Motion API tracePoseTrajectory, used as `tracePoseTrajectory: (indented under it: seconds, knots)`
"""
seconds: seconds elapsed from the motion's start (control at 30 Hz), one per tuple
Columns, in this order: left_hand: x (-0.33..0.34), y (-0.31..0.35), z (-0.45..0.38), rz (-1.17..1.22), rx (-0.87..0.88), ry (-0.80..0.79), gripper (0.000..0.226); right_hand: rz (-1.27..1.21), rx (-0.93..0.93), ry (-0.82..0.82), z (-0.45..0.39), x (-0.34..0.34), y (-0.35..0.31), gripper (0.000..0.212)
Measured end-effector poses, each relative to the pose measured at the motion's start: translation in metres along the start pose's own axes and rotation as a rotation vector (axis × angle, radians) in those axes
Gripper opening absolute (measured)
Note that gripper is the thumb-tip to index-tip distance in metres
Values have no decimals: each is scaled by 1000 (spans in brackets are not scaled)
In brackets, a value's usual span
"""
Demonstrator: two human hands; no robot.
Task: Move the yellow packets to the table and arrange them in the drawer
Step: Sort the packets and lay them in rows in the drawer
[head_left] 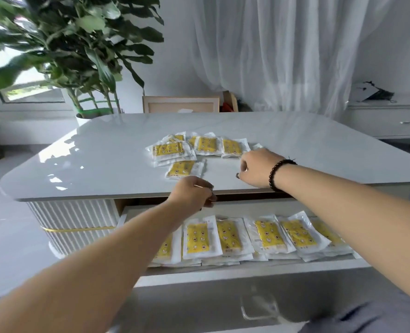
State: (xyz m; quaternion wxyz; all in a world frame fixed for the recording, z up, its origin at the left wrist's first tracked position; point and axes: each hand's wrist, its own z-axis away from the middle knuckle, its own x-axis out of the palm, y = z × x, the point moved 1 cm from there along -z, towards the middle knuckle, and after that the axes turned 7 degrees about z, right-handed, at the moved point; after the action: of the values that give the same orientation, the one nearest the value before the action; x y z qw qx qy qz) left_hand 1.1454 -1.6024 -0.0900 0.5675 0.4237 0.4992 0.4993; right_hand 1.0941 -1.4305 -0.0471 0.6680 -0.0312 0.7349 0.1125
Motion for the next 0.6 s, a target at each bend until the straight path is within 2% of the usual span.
tracePoseTrajectory:
  seconds: [0.1, 0.2, 0.27, 0.37, 0.47, 0.6]
  knots:
    - [-29, 14, -18, -178, 92, 93, 18, 17, 66, 15, -7, 7, 0, 24]
    - [-54, 6, -40, -323, 145, 235, 18, -29, 111, 3, -15, 24, -3, 34]
    - [-62, -3, -54, -423, 183, 332, 18, -127, 71, 43, -22, 35, -10, 23]
    - [-65, -17, -78, -600, 276, 346, 25, -299, -26, 117, -37, 49, -29, 29]
    - [-63, -25, -99, -640, 276, 398, 33, -334, -120, 192, -57, 67, -44, 23]
    - [-68, -20, -129, -659, 251, 524, 38, -331, -136, 267, -87, 75, -46, 11]
